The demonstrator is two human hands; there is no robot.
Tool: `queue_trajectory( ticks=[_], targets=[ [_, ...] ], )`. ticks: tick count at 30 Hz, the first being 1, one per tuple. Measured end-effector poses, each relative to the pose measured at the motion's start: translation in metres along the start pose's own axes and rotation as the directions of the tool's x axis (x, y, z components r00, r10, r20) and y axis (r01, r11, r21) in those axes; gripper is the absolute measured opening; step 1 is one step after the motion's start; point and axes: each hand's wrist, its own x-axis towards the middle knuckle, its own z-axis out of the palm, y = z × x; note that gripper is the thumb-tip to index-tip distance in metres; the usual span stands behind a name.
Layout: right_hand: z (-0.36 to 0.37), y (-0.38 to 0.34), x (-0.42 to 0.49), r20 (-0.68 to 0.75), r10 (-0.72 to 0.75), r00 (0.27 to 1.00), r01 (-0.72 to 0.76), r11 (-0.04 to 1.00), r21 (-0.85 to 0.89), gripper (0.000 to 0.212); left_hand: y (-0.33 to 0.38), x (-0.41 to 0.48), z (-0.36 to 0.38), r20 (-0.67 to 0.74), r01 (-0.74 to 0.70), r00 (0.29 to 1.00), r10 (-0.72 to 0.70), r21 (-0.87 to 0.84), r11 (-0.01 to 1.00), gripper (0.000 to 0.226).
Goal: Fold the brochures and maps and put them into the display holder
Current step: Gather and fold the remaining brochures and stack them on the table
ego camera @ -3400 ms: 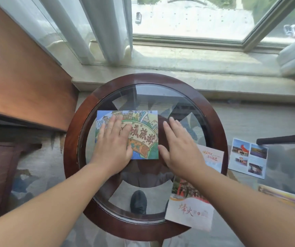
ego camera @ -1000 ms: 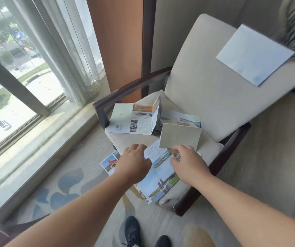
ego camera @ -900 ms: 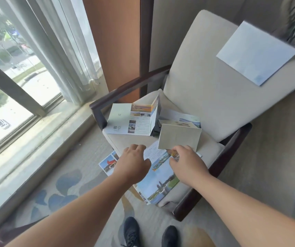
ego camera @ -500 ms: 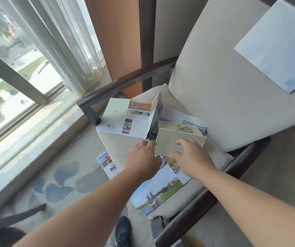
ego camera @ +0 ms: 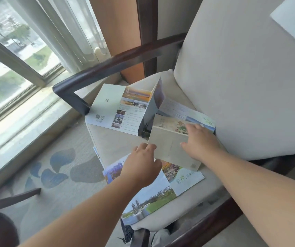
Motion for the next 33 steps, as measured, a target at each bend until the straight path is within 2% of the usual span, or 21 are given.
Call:
queue_trajectory(
  ticks=[2,3,7,10,13,15,16,19,20,21,24,26,29,31,33],
  targets=[
    [0.014,0.002,0.017,0.033,-0.018,0.999,0.020,0.998,-0.053,0.068,-0.007,0.006,0.008,-0.010,0.003,1.000,-0.003,-0.009,1.000,0.049],
    [0.020,0.002,0.025,0.034,-0.029,0.999,0.031,0.996,-0.085,0.065,-0.009,0.009,0.011,-0.013,0.004,1.000,-0.004,-0.015,1.000,0.049],
    [0.037,0.006,0.040,-0.069,-0.106,0.992,0.087,0.968,-0.235,0.018,-0.015,0.015,0.024,-0.012,0.012,1.000,-0.013,-0.033,0.999,0.050],
    [0.033,0.008,0.030,-0.083,-0.167,0.983,0.146,0.966,-0.212,0.005,-0.009,0.012,0.024,-0.001,0.041,0.999,-0.041,-0.087,0.995,0.049],
    [0.019,0.001,0.002,-0.114,-0.203,0.972,0.182,0.967,-0.176,0.008,0.006,0.006,0.014,0.026,0.156,0.988,-0.155,-0.273,0.949,0.050],
    [0.006,-0.008,-0.022,-0.129,-0.245,0.961,0.218,0.957,-0.191,0.014,0.020,0.002,0.003,0.049,0.251,0.964,-0.261,-0.490,0.835,0.049],
    [-0.001,-0.014,-0.036,-0.127,-0.249,0.960,0.226,0.959,-0.171,0.015,0.027,-0.001,-0.003,0.073,0.282,0.951,-0.301,-0.605,0.745,0.048],
    [-0.020,-0.035,-0.078,-0.152,-0.316,0.937,0.311,0.949,-0.055,0.012,0.048,-0.012,-0.024,0.157,0.304,0.929,-0.336,-0.841,0.447,0.041],
    [-0.025,-0.043,-0.091,-0.160,-0.352,0.922,0.355,0.935,-0.015,0.006,0.052,-0.018,-0.031,0.156,0.294,0.924,-0.349,-0.874,0.387,0.034],
    [-0.030,-0.050,-0.103,-0.164,-0.390,0.906,0.399,0.917,0.026,0.002,0.053,-0.023,-0.038,0.131,0.279,0.919,-0.371,-0.882,0.379,0.029],
    [-0.048,-0.063,-0.122,-0.107,-0.381,0.918,0.395,0.884,0.248,0.023,0.042,-0.045,-0.062,0.015,0.198,0.923,-0.385,-0.876,0.440,0.029],
    [-0.062,-0.069,-0.124,-0.107,-0.310,0.945,0.328,0.875,0.356,0.038,0.029,-0.064,-0.082,-0.036,0.117,0.945,-0.326,-0.891,0.439,0.029],
    [-0.081,-0.085,-0.122,-0.113,-0.120,0.986,0.161,0.844,0.511,0.056,0.009,-0.094,-0.110,-0.085,0.021,0.966,-0.246,-0.916,0.401,0.024],
    [-0.089,-0.104,-0.122,-0.037,-0.060,0.998,0.069,0.710,0.701,0.042,-0.006,-0.115,-0.123,-0.102,-0.018,0.969,-0.225,-0.937,0.349,0.020],
    [-0.092,-0.127,-0.126,0.077,-0.055,0.995,-0.041,0.486,0.873,0.028,-0.024,-0.139,-0.136,-0.118,-0.040,0.967,-0.228,-0.947,0.319,0.018]
  ],
)
